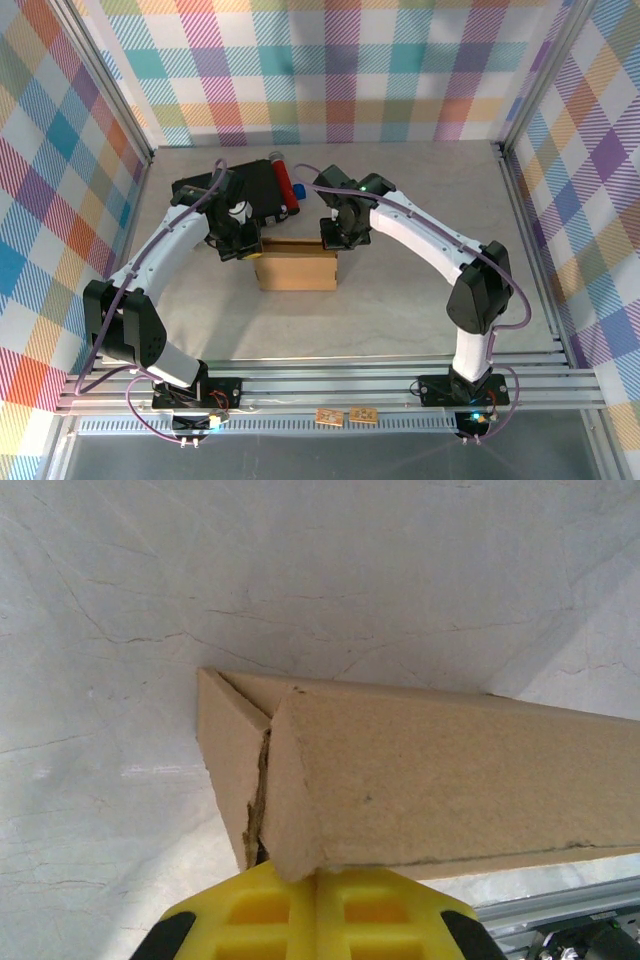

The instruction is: Fold the paper box

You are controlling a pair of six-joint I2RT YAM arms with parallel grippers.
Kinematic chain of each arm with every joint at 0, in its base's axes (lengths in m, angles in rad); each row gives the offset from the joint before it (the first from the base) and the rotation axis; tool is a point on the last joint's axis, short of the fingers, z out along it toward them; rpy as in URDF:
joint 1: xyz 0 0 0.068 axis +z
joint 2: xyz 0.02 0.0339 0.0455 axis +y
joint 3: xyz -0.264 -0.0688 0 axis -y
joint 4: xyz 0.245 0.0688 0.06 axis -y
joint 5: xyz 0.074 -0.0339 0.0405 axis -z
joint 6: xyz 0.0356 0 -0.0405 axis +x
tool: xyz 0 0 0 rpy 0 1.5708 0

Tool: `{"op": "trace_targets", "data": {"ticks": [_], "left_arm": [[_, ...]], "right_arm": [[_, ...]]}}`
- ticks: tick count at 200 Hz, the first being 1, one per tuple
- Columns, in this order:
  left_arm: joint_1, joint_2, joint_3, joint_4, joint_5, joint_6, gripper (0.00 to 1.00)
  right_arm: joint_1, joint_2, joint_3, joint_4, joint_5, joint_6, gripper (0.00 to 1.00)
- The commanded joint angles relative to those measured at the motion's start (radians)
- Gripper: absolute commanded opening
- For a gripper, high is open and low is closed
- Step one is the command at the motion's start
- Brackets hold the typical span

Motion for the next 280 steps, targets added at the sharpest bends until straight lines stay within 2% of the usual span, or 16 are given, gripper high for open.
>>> {"op": "trace_targets", "data": {"ticks": [1, 84, 140, 169, 206, 233, 255, 280], "left_arm": [[0.001, -0.004, -0.016, 0.019, 0.038, -0.011, 0.0], [0.001, -0.013, -0.037, 0.046, 0.051, -0.042, 0.0], [0.001, -0.064, -0.055, 0.063, 0.079, -0.113, 0.02], [0.002, -0.09, -0.062, 0.069, 0.092, -0.15, 0.09], [0.011, -0.126, -0.061, 0.072, 0.116, -0.23, 0.26], [0.025, -0.152, -0.058, 0.057, 0.136, -0.312, 0.35], [0.044, -0.184, -0.052, 0.033, 0.128, -0.423, 0.42], [0.063, -0.24, -0.087, 0.036, 0.101, -0.635, 0.51]], "right_arm": [[0.009, 0.027, 0.019, -0.032, -0.06, 0.018, 0.0], [0.008, -0.051, -0.15, 0.073, -0.042, 0.021, 0.0], [0.01, -0.077, -0.223, 0.114, -0.027, 0.014, 0.0], [0.01, -0.078, -0.23, 0.117, -0.02, 0.005, 0.0], [0.01, -0.082, -0.234, 0.115, -0.009, -0.004, 0.0], [0.011, -0.086, -0.244, 0.118, -0.007, -0.003, 0.0], [0.01, -0.087, -0.245, 0.12, -0.007, -0.002, 0.0], [0.01, -0.089, -0.246, 0.122, -0.008, -0.005, 0.0]]}}
